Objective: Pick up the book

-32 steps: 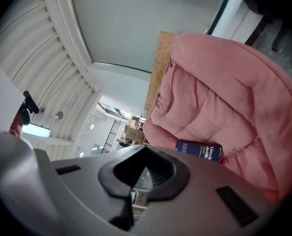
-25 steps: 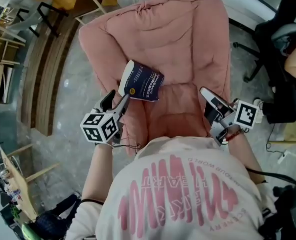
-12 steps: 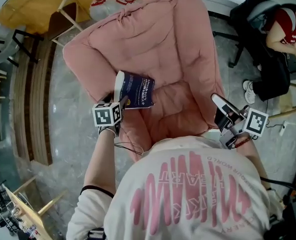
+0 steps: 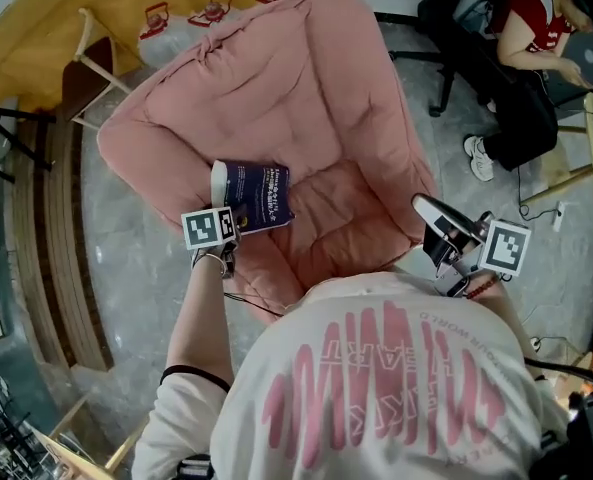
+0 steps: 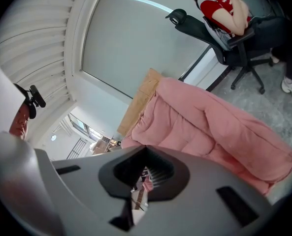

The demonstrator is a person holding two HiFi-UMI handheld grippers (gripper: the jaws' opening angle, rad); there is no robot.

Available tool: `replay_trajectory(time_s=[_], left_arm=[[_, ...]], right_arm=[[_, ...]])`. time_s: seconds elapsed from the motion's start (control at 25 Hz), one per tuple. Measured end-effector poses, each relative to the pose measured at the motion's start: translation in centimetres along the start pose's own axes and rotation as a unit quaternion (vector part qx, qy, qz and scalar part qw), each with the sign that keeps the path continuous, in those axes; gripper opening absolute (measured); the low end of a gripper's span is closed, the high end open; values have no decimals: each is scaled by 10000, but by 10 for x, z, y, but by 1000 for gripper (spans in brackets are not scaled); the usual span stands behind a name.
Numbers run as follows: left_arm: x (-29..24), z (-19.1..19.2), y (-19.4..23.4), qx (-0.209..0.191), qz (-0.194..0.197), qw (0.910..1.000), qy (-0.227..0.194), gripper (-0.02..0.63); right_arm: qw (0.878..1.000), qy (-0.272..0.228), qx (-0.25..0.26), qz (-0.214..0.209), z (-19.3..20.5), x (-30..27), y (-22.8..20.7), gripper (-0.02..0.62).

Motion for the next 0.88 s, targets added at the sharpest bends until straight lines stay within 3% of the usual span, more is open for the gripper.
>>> replay_trajectory(time_s=[0.2,0.4,0.56,0.64,0.76,0.88], left_arm=[[-9,6,-5,-230,197,9978,597,376],[-26,8,4,-289,-85,9965,776,376],[-27,9,-2,-366,-206,9946,953,354],[-21,11,-12,-715,-448,9935,763,310],[-19,16,-32,-1060,-810,9910,140,295],[-21,16,-56,-1268,-861,9878,-275,276]], right_arm=[[9996,77,112,260,8,9,-6,9],[9994,144,103,288,10,6,0,9],[9966,413,510,502,17,16,-4,9],[9948,516,633,604,22,22,-8,9],[9944,578,623,634,25,24,-9,9],[9940,625,656,618,22,24,-8,9]])
Point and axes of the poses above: the fingertips, and each gripper's own axes: x backward along the fingers, y to its left, z out of its underside, the point moved 1 cm from there along x, backward along the fingers, and after that the axes turned 1 degree about -y, right-handed, at the moved point
